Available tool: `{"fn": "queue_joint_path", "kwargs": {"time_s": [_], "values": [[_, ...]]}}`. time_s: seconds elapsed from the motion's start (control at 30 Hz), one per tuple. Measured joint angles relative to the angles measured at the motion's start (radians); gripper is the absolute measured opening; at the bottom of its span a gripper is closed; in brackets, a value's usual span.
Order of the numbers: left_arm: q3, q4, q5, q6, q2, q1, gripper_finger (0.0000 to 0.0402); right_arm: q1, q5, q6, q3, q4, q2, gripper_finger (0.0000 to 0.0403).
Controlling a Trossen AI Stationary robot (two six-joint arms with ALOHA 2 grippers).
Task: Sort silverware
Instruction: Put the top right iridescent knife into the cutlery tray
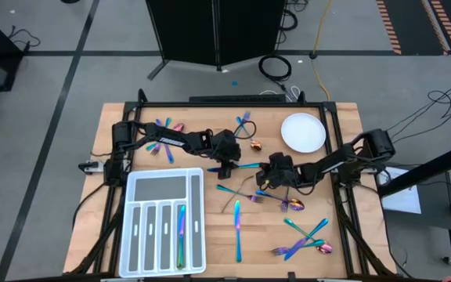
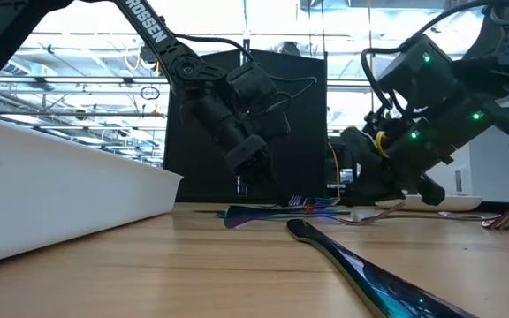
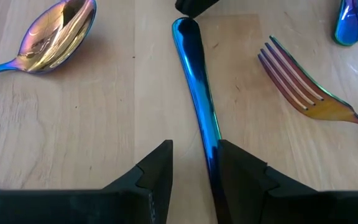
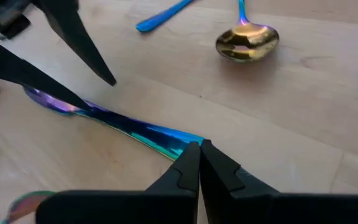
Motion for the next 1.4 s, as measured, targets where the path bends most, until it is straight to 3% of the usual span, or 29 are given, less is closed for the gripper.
{"fn": "queue_joint_path", "kwargs": {"time_s": [1.03, 1.4], "values": [[0.0, -0.003, 0.0, -0.004, 0.0, 0.0, 0.0128, 0.031, -0.004, 0.118, 0.005, -0.069, 0.039, 0.0], [0.0, -0.006, 0.0, -0.003, 0.0, 0.0, 0.0128, 0.061, -0.015, 0.084, 0.0, -0.079, -0.024, 0.0]]}}
